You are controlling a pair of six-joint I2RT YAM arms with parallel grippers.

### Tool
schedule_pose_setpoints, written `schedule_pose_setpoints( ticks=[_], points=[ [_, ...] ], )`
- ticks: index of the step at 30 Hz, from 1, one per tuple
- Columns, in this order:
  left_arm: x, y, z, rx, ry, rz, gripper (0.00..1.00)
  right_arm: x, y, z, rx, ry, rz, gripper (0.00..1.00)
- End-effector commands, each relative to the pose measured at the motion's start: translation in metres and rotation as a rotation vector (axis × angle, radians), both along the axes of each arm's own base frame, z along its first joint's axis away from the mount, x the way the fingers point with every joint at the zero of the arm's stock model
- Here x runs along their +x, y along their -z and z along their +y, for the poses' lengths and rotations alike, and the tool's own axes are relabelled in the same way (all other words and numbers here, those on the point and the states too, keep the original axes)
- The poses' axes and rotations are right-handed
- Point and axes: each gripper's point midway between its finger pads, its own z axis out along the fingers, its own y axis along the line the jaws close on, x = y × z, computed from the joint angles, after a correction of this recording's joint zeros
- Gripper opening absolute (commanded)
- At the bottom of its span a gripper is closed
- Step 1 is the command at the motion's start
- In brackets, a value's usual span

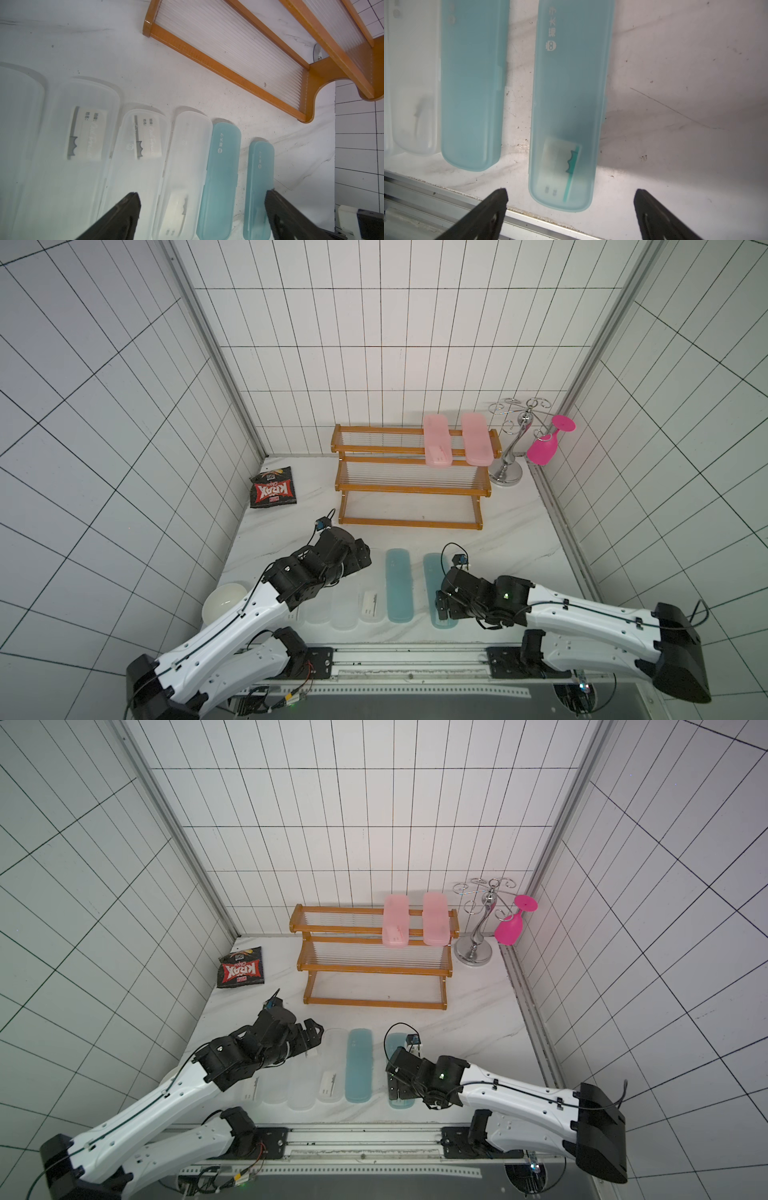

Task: Place the pencil cases on the shelf according to color
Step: Pick up the pencil case from the center of the board.

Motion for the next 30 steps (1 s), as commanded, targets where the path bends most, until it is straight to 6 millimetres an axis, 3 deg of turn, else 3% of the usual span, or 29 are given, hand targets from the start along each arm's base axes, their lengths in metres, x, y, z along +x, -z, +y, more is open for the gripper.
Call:
schedule_pose_setpoints(
  ticks=[1, 12, 15, 22, 30],
  points=[
    [0.0, -0.011, 0.008, 0.0, -0.038, -0.031, 0.98, -0.013, 0.016, 0.004, -0.023, -0.022, 0.056, 0.99],
    [0.001, -0.017, 0.016, 0.058, 0.016, -0.097, 0.98, -0.009, 0.053, 0.016, -0.186, 0.013, 0.08, 0.99],
    [-0.001, -0.017, 0.016, 0.065, 0.031, -0.103, 0.98, -0.007, 0.058, 0.011, -0.223, 0.061, 0.078, 0.99],
    [-0.002, -0.016, 0.016, 0.042, 0.037, -0.128, 0.98, -0.007, 0.054, -0.026, -0.227, 0.138, 0.034, 0.96],
    [0.011, -0.025, 0.012, 0.07, 0.043, -0.154, 0.98, -0.007, 0.041, -0.019, -0.084, 0.015, -0.016, 0.99]
  ],
)
